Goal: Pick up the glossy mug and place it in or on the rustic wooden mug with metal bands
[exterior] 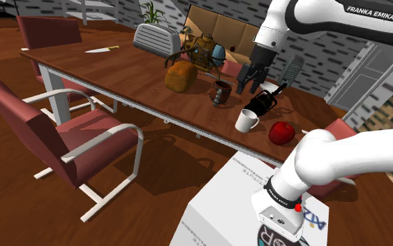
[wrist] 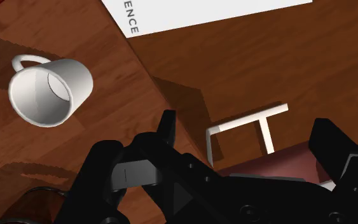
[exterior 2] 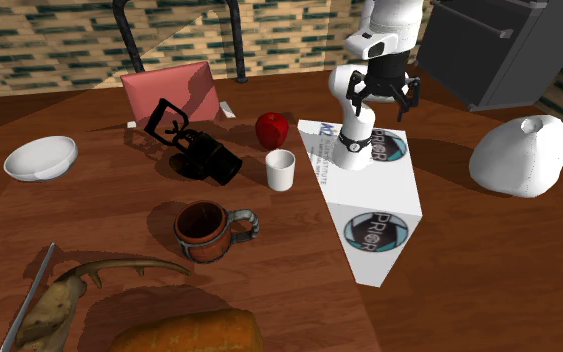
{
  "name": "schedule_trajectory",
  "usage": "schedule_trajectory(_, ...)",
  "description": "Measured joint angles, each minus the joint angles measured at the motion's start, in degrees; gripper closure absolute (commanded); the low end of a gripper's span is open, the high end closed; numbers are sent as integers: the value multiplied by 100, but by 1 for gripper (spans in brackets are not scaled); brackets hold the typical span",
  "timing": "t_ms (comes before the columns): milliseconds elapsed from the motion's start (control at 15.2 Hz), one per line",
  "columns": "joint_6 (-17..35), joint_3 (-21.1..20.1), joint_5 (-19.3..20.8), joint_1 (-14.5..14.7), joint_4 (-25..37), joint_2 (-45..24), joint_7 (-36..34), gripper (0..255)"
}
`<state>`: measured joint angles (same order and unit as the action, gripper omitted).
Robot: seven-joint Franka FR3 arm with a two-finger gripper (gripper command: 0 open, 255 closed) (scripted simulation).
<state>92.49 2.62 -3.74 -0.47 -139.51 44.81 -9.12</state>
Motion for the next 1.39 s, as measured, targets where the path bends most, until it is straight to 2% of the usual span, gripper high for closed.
schedule_trajectory(198, 157, 72, 116, -43, -186, 50, 131, 0)
schedule_trajectory(396, 507, 278, 411, -163, -555, 129, 457, 0)
schedule_trajectory(792, 1474, 803, 1102, -492, -1327, 113, 1164, 0)
schedule_trajectory(1386, 3217, 1727, 2126, -1033, -1912, -652, 2154, 0)
